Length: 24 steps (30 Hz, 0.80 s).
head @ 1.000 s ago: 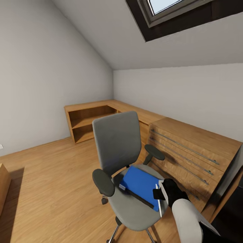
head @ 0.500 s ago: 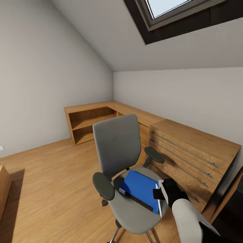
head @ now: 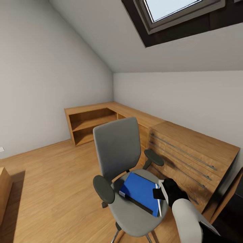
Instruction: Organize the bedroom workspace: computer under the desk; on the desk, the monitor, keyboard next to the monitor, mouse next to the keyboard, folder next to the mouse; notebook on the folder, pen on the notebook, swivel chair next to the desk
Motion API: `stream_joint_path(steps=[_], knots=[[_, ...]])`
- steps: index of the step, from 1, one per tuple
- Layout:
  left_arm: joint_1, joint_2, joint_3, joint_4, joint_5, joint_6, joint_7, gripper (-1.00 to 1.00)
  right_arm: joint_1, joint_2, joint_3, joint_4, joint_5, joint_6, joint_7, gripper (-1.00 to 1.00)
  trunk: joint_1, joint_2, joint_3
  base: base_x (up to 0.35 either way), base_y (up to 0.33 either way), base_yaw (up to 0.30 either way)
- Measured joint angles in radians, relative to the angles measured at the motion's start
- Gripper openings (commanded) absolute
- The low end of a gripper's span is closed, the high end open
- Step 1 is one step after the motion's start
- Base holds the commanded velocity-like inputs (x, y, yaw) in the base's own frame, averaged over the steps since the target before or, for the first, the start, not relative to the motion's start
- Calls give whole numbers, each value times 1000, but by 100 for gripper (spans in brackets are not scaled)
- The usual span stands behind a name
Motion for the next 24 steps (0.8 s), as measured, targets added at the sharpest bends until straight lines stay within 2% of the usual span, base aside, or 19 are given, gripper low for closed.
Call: stream_joint_path(steps=[9, 17, 24], knots=[[1, -2, 0, 1, -1, 0, 0, 100, 0, 4, -7, -47, -5, 2, 0, -100, -35, 63, 28, 0, 0, 0], [0, -3, 0, 1, -1, 1, 0, 100, 0, 4, -13, -114, -90, 6, -2, -100, -65, 119, 53, 0, 0, 0], [0, -3, 0, 1, -2, 2, 0, 100, 1, 4, -14, -150, -113, 28, -3, -100, -92, 168, 75, 0, 0, 0]])
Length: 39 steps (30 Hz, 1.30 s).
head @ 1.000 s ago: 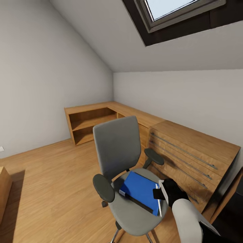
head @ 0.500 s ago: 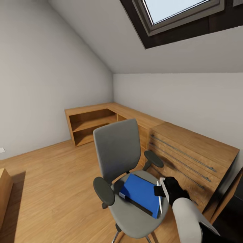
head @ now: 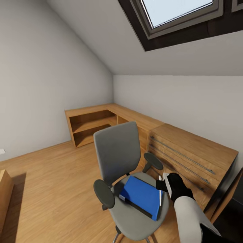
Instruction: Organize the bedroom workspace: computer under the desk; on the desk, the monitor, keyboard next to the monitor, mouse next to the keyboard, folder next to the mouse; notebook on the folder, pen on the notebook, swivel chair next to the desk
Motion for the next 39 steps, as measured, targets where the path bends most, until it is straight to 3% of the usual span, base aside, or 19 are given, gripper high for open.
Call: stream_joint_path(steps=[16, 17, 20, 23, 31, 39], knots=[[0, 1, 0, 2, 1, 1, 1, 100, 0, 0, -1, -21, -6, 49, 1, -100, -61, 112, 50, 0, 0, 0], [0, 2, 0, 3, 1, 1, 1, 100, 0, 2, -3, -71, -6, 63, 1, -100, -65, 119, 53, 0, 0, -4], [0, 2, 0, 3, 1, 1, 1, 100, 0, 3, -3, -89, -8, 76, 1, -100, -77, 140, 63, 0, 0, -59], [-1, 1, 0, 3, 1, 1, 1, 100, 0, 4, -3, -104, -9, 80, 1, -100, -88, 161, 72, 0, 0, -149], [0, 1, 0, 4, 1, 1, 1, 100, 0, 39, -5, -193, -7, 83, 1, -100, -119, 217, 97, 0, 0, -228], [0, 1, 0, 6, 1, 1, 1, 100, 1, 39, -6, -247, -5, 82, 1, -100, -150, 273, 122, 0, 0, -253]])
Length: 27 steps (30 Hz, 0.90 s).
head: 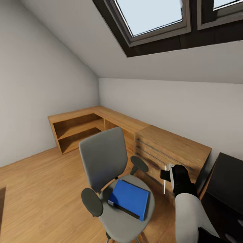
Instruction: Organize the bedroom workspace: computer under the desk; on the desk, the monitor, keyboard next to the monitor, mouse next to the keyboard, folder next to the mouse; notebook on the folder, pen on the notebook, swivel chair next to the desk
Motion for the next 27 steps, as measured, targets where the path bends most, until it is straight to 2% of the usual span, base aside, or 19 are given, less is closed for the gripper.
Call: stream_joint_path(steps=[16, 18, 22, 27], knots=[[0, -3, -4, 4, -3, 4, 1, 100, 2, 0, 0, -45, 0, -15, 0, -100, -61, 112, 50, 0, 0, -256], [0, -2, -2, 25, -3, 4, 0, 100, 2, 0, 0, -54, 0, -16, 0, -100, -69, 126, 56, 0, 0, -256], [0, 1, -5, 122, 2, -1, 0, 100, 3, 0, 0, -63, 0, -22, -1, -100, -84, 154, 69, 0, 0, -256], [0, 23, 1, 191, -1, -27, 0, 100, 3, 0, 0, -66, 1, -46, -2, -100, -104, 189, 85, 0, 0, -256]])
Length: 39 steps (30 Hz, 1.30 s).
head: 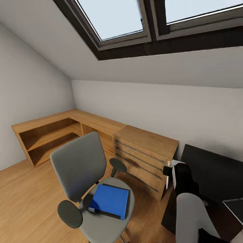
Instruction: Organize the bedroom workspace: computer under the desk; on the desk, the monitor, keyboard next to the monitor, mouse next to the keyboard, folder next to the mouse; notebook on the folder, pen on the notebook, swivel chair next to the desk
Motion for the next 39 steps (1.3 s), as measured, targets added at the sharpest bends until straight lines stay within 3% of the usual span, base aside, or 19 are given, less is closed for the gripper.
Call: stream_joint_path(steps=[4, 8, 12, 19, 29, 39], knots=[[0, 22, -4, 101, 7, -112, -1, 100, 1, 0, -3, -2, 0, -9, 0, -100, -15, 28, 13, 0, 0, -256], [3, 31, -4, 139, 6, -213, -2, 100, 1, 0, -4, -6, 1, -10, -1, -100, -23, 42, 19, 0, 0, -256], [44, 33, -3, 150, 6, -274, -3, 100, 1, -1, -5, -31, 1, -11, -1, -100, -23, 42, 19, 0, 0, -256], [65, 33, -3, 155, 5, -304, -3, 100, 1, -1, -5, -58, 1, -11, -1, -100, -23, 42, 19, 0, -15, -256], [68, 31, -4, 156, 4, -306, -2, 100, 2, -1, -6, -63, 1, -11, -1, -100, -23, 42, 19, 0, -246, -256], [68, 30, -5, 155, 4, -305, -2, 100, 1, -28, -7, -62, 1, -10, -1, -100, -23, 42, 14, 0, -301, -159]])
